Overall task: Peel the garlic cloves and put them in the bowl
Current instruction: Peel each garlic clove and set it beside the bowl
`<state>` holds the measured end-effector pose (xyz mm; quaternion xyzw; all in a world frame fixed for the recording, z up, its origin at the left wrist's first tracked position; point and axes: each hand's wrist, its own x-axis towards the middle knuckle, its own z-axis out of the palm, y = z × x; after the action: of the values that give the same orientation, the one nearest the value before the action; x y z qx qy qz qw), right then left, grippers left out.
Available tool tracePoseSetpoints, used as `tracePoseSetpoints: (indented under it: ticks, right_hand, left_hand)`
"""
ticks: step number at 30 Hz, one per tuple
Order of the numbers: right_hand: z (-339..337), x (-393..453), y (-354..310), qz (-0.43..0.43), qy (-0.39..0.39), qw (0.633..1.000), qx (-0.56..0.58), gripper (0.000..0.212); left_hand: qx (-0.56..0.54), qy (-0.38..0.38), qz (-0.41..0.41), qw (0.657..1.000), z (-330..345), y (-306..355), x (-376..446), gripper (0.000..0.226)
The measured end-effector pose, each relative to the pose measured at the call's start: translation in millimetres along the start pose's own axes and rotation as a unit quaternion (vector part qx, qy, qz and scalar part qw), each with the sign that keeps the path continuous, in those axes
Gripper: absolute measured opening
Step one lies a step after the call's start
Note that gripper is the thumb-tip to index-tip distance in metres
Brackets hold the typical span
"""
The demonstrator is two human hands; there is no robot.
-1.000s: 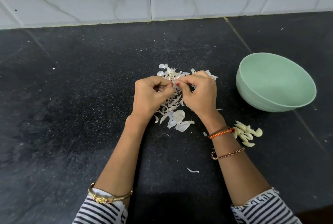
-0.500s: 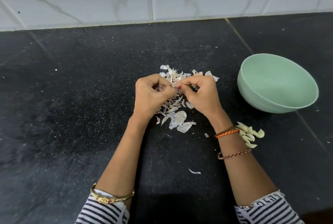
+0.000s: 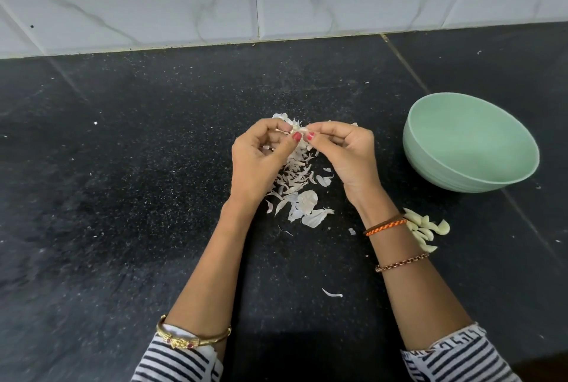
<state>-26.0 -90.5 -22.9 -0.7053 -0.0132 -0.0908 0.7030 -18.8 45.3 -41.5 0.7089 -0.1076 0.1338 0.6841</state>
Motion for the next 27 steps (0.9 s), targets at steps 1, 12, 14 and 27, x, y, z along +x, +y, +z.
tracePoseSetpoints:
  ticks: [1,12,14,27]
  right_hand:
    - [0.1,0.0,0.7,0.003,-0.003,1.000,-0.004,0.011]
    - [6.9,-2.0,-0.6,0.048,-0.027,0.998,0.012,0.009]
    - [6.6,-2.5,-0.4,0.043,-0.026,0.999,0.000,0.011]
    - [15.7,-4.5,0.1,0.070,0.039,0.996,0.033,0.013]
  left_hand:
    - [-0.008,-0.001,0.007,1.000,0.2,1.2,0.0,0.014]
    - [0.072,-0.029,0.020,0.997,0.6,-2.2,1.7,0.007]
    - [0.101,-0.039,0.028,0.994,0.3,-4.1,2.0,0.011]
    - [0.219,0.056,0.154,0.962,12.0,-6.9,-3.9,0.026]
